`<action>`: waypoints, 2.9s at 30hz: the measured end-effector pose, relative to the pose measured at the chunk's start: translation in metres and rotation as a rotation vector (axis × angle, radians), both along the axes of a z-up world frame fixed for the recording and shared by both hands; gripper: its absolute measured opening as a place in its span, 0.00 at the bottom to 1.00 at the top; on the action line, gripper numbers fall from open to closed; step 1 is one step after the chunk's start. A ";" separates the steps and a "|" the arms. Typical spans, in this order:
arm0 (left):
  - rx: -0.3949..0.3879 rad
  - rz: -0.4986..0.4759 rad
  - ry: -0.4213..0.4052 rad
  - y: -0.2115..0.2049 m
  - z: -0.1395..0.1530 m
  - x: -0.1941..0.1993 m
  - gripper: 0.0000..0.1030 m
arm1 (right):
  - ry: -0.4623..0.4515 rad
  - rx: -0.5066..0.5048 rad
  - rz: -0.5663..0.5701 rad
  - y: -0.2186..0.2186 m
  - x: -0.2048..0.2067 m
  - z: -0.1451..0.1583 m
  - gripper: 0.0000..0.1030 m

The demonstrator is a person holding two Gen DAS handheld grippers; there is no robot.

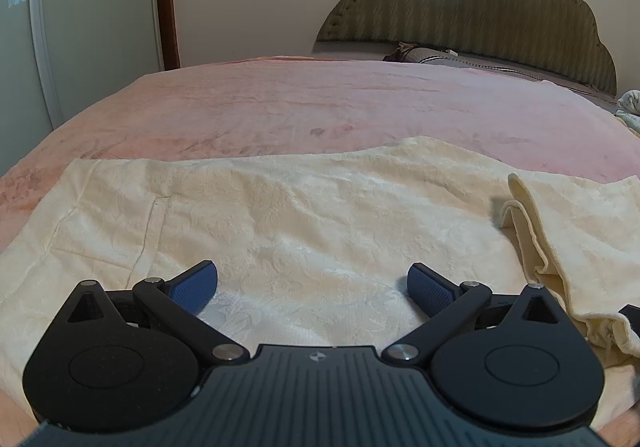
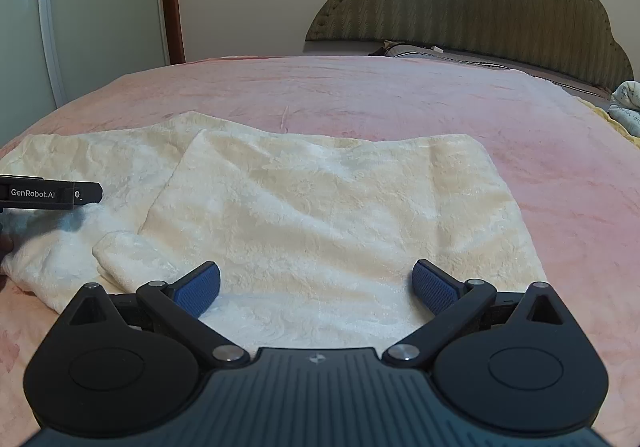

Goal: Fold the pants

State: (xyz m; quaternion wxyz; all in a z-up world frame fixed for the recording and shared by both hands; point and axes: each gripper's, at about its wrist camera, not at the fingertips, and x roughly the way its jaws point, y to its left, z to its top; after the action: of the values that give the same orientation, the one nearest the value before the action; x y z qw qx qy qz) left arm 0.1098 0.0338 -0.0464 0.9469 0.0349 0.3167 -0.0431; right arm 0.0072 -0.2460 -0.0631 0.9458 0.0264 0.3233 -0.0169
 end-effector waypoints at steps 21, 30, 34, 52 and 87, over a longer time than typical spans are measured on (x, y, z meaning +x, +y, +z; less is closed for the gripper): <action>0.039 0.030 -0.006 -0.008 -0.002 0.001 1.00 | 0.004 -0.019 -0.014 0.003 0.000 0.001 1.00; 0.023 0.019 -0.005 -0.005 0.000 -0.001 1.00 | 0.006 -0.009 -0.015 0.002 0.001 0.000 1.00; 0.082 0.019 -0.026 -0.015 0.000 -0.003 1.00 | 0.006 -0.007 -0.015 0.002 0.001 0.000 1.00; 0.086 0.033 0.012 0.000 0.022 -0.036 1.00 | 0.003 -0.041 -0.021 0.007 0.001 0.002 1.00; 0.058 -0.208 0.110 -0.117 0.028 0.045 0.62 | -0.036 -0.123 0.194 0.054 -0.005 0.012 0.35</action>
State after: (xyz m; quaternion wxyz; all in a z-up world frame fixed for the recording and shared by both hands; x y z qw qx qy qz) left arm 0.1544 -0.0830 -0.0186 0.9171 0.0926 0.3640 -0.1335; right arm 0.0023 -0.1917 -0.0511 0.9484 -0.0630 0.3057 0.0554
